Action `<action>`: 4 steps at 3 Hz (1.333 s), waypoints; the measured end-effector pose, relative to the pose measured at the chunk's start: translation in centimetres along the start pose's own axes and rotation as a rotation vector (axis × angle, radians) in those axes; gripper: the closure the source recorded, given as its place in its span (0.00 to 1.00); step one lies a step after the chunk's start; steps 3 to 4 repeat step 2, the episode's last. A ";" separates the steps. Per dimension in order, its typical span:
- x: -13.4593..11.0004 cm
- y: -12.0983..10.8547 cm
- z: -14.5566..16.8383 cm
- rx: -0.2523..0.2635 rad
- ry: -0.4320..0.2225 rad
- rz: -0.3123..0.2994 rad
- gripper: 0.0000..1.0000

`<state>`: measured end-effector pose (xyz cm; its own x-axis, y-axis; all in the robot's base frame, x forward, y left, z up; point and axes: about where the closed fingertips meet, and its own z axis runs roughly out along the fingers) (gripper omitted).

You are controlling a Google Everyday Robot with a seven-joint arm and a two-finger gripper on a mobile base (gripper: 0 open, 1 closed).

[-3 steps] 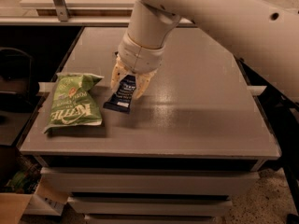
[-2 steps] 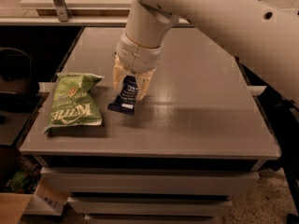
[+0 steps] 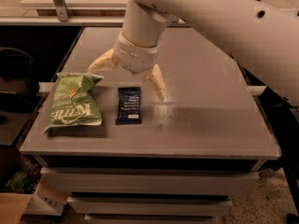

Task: Move rxbar blueberry near green jalapeno chip bag

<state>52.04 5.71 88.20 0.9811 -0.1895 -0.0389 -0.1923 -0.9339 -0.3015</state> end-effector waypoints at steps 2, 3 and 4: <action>0.2 -0.6 -0.2 -0.015 0.000 0.023 0.00; 0.2 -0.6 -0.2 -0.015 0.000 0.023 0.00; 0.2 -0.6 -0.2 -0.015 0.000 0.023 0.00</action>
Offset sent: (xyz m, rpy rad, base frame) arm 0.0041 0.0046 0.0033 -0.0317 0.0264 -0.0373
